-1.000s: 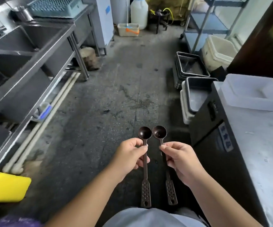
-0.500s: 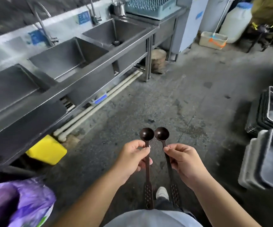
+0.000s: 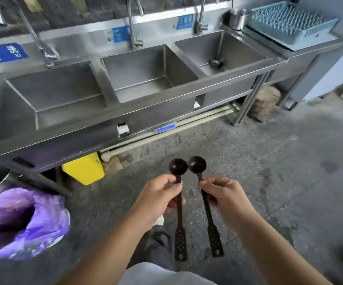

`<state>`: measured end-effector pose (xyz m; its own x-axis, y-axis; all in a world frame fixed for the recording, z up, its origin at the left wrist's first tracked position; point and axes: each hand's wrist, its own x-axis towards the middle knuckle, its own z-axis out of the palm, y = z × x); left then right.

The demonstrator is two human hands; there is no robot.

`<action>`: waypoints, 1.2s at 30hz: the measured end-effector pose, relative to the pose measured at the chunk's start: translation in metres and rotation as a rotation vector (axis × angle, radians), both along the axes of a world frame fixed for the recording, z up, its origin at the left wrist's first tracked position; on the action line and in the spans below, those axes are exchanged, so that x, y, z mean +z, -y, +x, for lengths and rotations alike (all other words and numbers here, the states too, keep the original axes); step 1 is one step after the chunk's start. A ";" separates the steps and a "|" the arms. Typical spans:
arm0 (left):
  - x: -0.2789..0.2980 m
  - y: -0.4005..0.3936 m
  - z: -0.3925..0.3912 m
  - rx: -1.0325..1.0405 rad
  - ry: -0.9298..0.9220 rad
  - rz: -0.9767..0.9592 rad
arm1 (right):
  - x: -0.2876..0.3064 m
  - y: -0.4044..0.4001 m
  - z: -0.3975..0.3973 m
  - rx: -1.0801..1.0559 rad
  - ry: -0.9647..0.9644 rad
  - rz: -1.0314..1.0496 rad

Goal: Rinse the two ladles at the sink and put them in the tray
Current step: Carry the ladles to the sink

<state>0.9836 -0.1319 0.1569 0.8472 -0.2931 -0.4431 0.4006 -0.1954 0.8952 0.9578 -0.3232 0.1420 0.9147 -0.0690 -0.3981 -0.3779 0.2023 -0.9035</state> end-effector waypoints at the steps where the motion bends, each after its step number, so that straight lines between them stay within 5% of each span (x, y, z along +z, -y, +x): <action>1: -0.004 -0.002 0.017 0.017 -0.003 0.000 | -0.001 -0.002 0.019 0.020 -0.005 -0.003; 24: -0.022 -0.029 0.428 0.222 0.007 -0.036 | 0.001 -0.031 0.459 0.170 -0.048 -0.017; 31: -0.042 -0.016 0.559 0.436 -0.013 0.014 | -0.023 -0.013 0.617 0.277 -0.089 -0.067; 36: -0.065 -0.015 0.646 0.617 -0.188 0.026 | -0.056 0.003 0.733 0.310 -0.191 -0.114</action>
<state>1.6297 -0.1170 0.0920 0.7639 0.2359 -0.6007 0.5956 0.1005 0.7969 1.6906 -0.3258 0.0862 0.8093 0.1459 -0.5690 -0.5690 -0.0456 -0.8210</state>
